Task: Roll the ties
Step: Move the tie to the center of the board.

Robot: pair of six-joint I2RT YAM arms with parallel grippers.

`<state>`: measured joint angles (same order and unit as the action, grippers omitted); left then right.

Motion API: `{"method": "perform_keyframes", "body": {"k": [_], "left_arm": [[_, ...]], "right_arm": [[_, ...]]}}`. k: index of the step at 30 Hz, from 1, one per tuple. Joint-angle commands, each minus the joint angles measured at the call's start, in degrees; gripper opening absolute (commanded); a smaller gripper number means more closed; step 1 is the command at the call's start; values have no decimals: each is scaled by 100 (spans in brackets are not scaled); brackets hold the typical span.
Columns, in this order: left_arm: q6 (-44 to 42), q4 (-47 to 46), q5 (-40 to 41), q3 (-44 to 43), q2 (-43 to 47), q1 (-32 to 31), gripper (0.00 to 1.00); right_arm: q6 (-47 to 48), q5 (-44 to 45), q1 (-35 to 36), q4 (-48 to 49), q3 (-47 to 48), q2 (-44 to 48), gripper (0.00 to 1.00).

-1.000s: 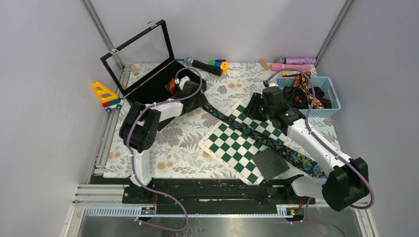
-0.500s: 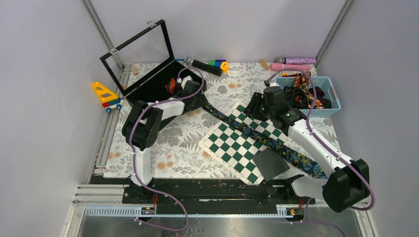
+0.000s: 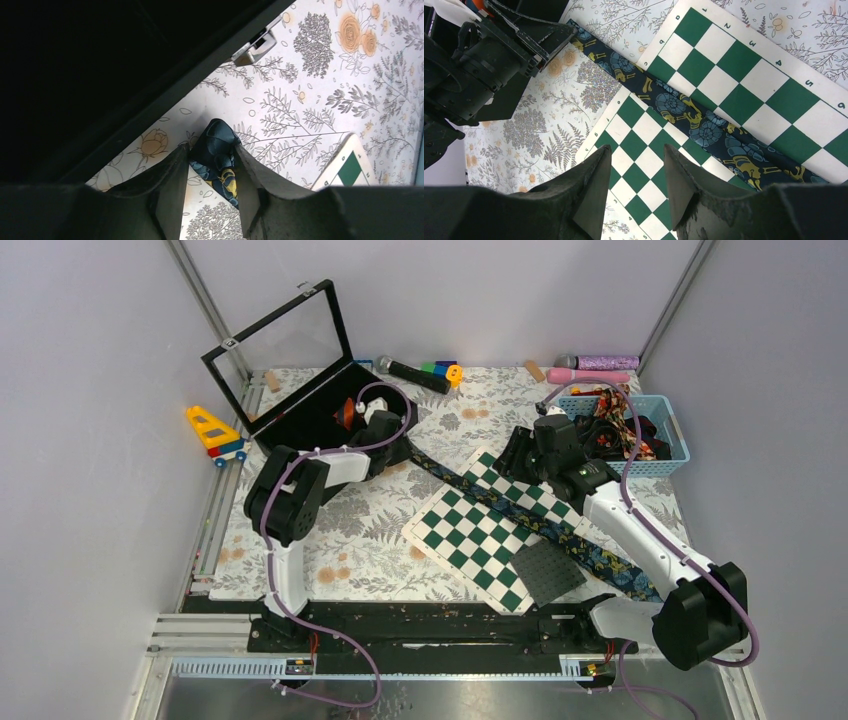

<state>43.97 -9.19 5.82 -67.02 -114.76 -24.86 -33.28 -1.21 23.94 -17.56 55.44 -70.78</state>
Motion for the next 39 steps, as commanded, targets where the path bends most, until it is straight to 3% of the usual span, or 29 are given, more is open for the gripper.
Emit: {"method": "perform_keyframes", "body": {"k": [1, 15, 39], "left_arm": [[-37, -104, 115, 245, 229, 219, 37], [-66, -672, -143, 1281, 1052, 129, 20], [510, -338, 358, 3684, 3997, -160, 19]], "right_arm": [[40, -105, -26, 22, 127, 165, 50], [102, -243, -32, 6, -90, 311, 51], [203, -449, -31, -153, -350, 497, 52]]}}
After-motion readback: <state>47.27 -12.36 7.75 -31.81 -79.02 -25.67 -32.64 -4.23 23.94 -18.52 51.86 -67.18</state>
